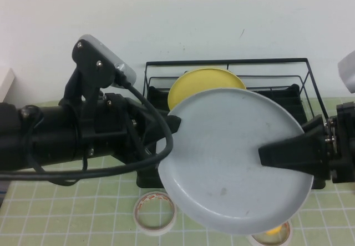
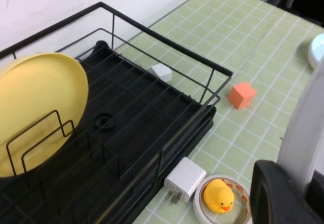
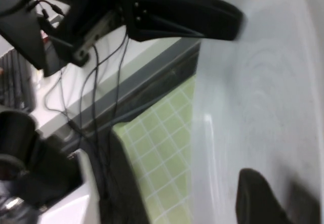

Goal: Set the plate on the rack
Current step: Hand over the plate, then place the plate on the rack

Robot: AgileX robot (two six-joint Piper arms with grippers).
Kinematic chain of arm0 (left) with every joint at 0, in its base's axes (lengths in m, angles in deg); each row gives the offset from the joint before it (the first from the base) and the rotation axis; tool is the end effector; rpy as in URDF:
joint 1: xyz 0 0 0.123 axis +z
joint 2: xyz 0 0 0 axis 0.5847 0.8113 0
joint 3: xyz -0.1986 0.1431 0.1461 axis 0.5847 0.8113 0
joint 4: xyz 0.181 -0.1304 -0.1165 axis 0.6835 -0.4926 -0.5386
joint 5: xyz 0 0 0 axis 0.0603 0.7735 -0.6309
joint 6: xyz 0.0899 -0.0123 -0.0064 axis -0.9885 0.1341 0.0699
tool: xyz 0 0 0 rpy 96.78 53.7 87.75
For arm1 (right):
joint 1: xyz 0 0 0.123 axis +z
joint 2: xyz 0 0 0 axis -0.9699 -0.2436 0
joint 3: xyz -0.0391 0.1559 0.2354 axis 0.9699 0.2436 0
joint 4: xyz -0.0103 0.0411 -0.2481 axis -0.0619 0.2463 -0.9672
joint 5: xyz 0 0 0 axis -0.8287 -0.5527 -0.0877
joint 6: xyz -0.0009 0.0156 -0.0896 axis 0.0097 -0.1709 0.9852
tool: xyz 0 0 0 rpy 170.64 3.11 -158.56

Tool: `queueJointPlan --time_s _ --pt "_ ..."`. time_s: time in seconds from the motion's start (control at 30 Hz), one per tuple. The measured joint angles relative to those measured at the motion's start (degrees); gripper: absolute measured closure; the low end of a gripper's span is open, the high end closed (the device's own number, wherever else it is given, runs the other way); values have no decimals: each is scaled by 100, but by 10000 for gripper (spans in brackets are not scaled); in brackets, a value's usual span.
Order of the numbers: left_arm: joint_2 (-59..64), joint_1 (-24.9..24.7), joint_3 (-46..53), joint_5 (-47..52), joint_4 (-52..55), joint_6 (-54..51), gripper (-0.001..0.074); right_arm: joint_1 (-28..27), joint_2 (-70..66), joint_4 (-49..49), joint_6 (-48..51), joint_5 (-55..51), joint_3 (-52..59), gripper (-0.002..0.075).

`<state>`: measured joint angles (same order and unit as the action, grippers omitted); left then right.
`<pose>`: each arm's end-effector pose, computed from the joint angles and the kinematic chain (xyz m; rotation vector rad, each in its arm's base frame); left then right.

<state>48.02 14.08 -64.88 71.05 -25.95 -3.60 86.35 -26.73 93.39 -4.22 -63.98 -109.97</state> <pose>0.2267 -0.1406 0.3226 0.8312 1.8351 -0.7036 0.2220 0.1166 0.2960 -0.8783 2.0125 1.0919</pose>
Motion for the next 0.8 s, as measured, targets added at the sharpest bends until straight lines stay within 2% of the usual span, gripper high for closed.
queueJointPlan --time_s 0.13,0.37,0.47,0.53,0.63,0.8 --pt "-5 0 0 42 -18 149 677 0 -12 11 102 189 0 548" --pt "-89 0 0 292 -28 641 367 0 -23 11 710 453 0 588" --pt "-311 0 0 267 -28 775 316 3 -57 11 1135 835 0 588" --pt "-542 0 0 195 49 877 319 3 -139 11 1413 1237 -10 588" --pt "-1033 0 0 -97 596 1357 365 3 -360 1 1894 1598 -220 588" --pt "-1796 0 0 -407 2214 3077 538 3 -896 1 2187 1522 -1024 588"
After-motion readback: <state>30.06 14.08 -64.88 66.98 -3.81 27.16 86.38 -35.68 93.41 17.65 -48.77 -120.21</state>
